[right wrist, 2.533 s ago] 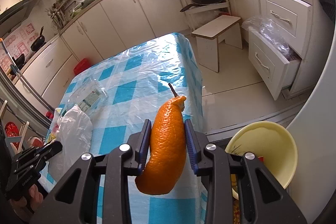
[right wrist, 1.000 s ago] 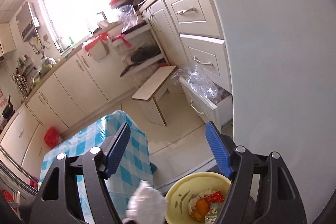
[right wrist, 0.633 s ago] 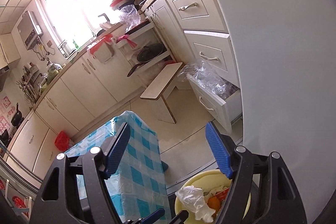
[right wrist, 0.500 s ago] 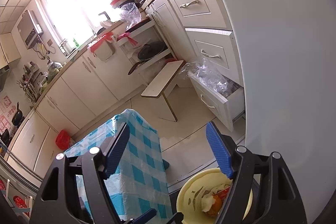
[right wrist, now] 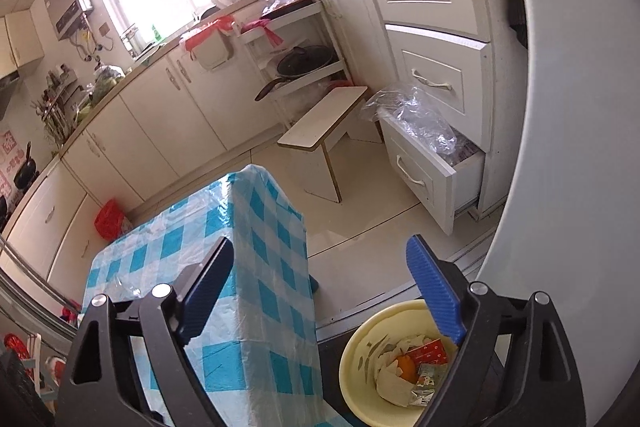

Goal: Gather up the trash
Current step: 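Carry the orange and tissue to the yellow bin and open both grippers, then move both grippers back over the table toward the plastic bottle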

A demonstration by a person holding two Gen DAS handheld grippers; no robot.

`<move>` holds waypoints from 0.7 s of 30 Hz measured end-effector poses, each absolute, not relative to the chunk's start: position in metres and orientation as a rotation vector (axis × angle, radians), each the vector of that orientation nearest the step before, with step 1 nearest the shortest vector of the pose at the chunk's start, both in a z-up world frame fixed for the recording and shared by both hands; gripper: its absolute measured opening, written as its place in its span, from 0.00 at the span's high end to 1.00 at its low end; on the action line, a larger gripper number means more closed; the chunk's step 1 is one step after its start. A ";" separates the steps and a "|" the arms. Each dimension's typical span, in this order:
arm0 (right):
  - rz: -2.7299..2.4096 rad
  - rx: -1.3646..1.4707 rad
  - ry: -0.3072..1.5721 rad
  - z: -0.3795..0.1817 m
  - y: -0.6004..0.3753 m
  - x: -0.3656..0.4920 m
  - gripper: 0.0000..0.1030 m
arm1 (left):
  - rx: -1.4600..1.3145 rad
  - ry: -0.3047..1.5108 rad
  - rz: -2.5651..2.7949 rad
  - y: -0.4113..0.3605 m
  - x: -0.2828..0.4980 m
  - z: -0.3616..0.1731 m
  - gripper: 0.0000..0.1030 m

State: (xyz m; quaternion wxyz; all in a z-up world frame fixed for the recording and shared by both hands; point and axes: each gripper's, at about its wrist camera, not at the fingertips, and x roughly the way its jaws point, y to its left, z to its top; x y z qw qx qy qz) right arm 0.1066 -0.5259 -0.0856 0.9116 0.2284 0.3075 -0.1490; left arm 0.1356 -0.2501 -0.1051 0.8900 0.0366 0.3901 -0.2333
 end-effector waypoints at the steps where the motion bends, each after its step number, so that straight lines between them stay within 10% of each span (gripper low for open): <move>1: -0.295 0.449 0.644 -0.086 -0.518 0.111 0.16 | 0.076 0.794 -0.446 -0.231 0.138 -0.102 0.08; 21: -0.077 0.235 0.763 -0.101 -0.378 0.181 0.13 | -0.044 0.790 -0.086 -0.013 0.153 -0.121 0.08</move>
